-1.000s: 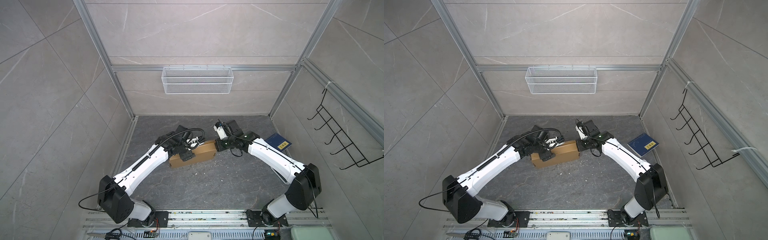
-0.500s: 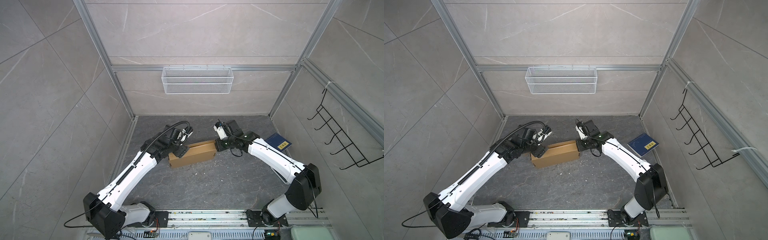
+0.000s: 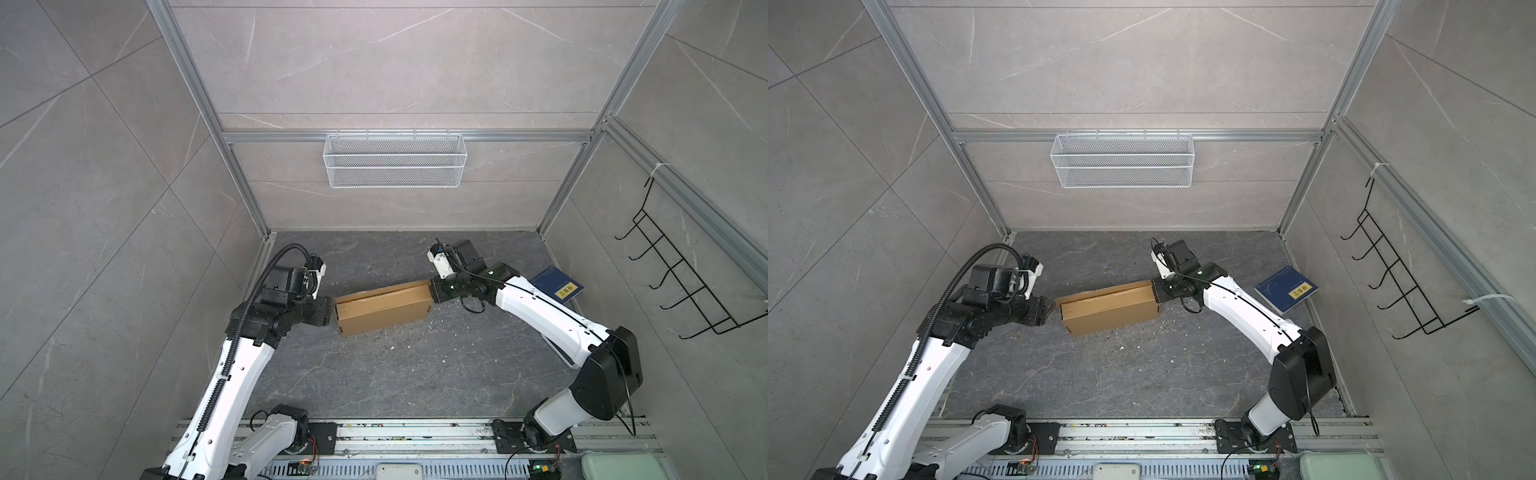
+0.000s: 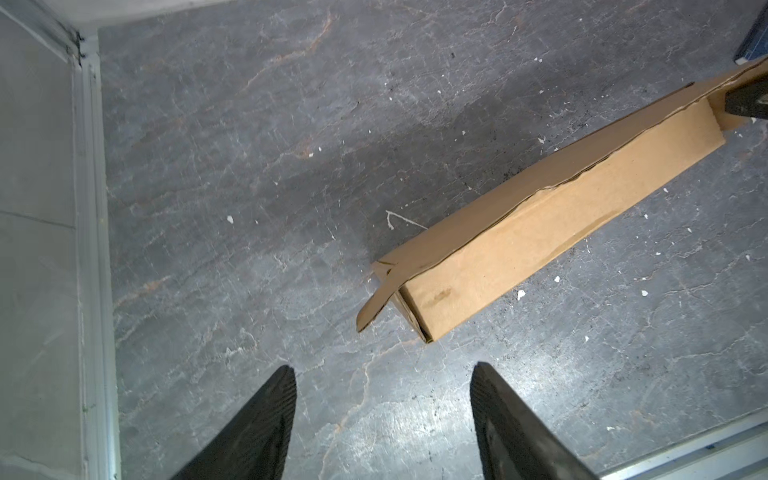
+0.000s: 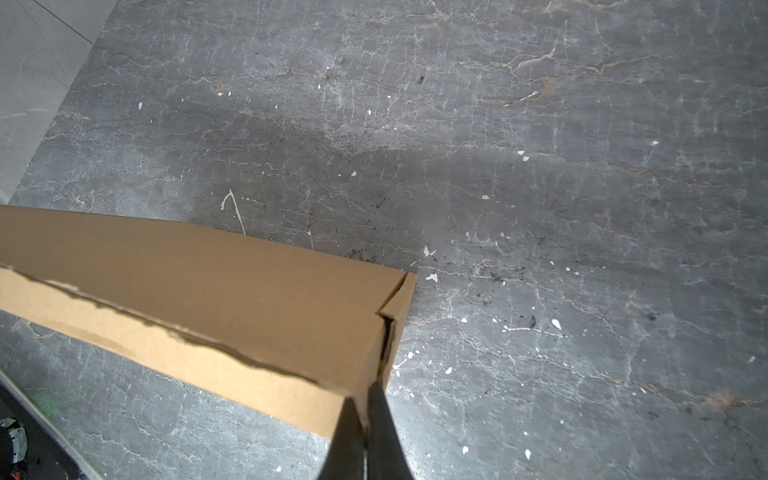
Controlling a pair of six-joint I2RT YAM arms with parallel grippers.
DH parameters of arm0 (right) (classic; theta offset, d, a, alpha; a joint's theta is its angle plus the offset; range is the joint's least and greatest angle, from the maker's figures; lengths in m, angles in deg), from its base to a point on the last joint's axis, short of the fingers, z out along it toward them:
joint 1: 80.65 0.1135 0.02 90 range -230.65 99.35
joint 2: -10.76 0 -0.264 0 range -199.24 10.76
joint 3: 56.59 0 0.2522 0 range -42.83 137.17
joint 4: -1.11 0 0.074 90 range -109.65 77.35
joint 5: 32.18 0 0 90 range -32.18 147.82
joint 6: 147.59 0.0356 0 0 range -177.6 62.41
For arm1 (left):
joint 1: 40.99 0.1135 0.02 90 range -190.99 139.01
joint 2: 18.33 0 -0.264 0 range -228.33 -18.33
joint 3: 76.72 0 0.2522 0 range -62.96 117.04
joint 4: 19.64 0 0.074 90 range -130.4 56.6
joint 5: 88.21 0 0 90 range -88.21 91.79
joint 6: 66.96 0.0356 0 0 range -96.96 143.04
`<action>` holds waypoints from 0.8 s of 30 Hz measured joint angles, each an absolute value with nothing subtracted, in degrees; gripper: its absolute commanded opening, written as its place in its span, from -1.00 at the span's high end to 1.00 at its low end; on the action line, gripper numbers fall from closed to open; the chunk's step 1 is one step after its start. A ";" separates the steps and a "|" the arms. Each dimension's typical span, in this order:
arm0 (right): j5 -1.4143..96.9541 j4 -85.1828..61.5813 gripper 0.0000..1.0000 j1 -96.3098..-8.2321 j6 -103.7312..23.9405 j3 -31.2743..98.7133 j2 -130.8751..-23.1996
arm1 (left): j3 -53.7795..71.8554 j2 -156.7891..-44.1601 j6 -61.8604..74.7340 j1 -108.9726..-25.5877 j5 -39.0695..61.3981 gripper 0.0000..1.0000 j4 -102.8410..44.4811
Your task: Fold the paper box
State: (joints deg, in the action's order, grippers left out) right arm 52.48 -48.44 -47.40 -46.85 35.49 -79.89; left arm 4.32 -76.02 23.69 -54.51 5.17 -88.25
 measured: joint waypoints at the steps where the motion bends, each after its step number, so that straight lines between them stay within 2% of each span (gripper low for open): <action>1: 52.48 -48.44 1.00 -47.40 -46.85 35.49 -79.91 | 3.91 -76.26 23.36 -53.50 6.07 -0.34 -88.75; 9: 52.48 -48.35 1.00 -47.40 -46.85 35.64 -80.17 | 1.13 -78.06 22.62 -51.60 9.48 -0.21 -90.24; 24: 52.48 -48.22 1.00 -47.40 -46.85 35.67 -80.22 | 1.11 -85.66 23.56 -51.60 9.89 0.10 -85.28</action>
